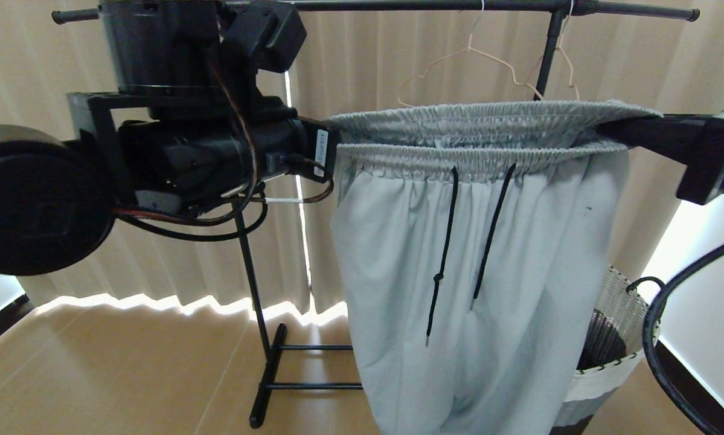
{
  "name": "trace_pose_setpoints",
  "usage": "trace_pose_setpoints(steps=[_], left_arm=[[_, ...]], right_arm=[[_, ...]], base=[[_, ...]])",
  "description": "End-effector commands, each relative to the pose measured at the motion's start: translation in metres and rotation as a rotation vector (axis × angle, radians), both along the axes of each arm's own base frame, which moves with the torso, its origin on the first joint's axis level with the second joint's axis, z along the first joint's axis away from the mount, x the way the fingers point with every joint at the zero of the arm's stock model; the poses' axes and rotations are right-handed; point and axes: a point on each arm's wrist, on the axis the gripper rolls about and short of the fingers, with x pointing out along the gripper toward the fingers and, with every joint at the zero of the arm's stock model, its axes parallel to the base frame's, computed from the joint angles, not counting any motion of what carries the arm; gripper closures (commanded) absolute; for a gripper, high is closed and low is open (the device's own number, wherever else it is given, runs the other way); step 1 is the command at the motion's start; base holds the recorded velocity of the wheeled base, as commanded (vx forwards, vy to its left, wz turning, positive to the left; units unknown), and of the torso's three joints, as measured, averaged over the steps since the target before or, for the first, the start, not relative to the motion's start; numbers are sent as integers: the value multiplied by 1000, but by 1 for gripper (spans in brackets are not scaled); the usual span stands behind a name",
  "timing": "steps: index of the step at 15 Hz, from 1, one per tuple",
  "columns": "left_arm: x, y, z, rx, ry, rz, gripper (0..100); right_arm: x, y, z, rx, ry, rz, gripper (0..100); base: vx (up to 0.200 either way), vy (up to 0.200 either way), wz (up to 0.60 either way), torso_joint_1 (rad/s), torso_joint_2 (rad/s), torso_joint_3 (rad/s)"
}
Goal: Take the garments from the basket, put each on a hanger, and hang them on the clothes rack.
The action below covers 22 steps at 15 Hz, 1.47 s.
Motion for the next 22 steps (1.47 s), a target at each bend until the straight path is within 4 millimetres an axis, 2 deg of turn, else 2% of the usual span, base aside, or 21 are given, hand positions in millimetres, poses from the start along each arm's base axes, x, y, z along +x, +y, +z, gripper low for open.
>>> trace_pose_setpoints(steps=[1,3,10,14,22], left_arm=[[-27,20,7,-2,-16,-5,100],[-39,28,11,-5,-20,-13,100],[-84,55,12,39,27,-146,100],[-102,53,13,42,30,-219,100],[-98,51,13,46,31,-204,100]], right_arm=[[40,7,-17,-14,27,-53,100],[65,16,-19,11,-18,-64,100],[107,36,-21,78,-134,-57,100],[115,40,-18,84,-141,-57,100],[107,36,-12,80,-136,-60,100]], base=[[0,0,0,0,0,0],[0,0,0,0,0,0],[0,0,0,0,0,0],[0,0,0,0,0,0],[0,0,0,0,0,0]])
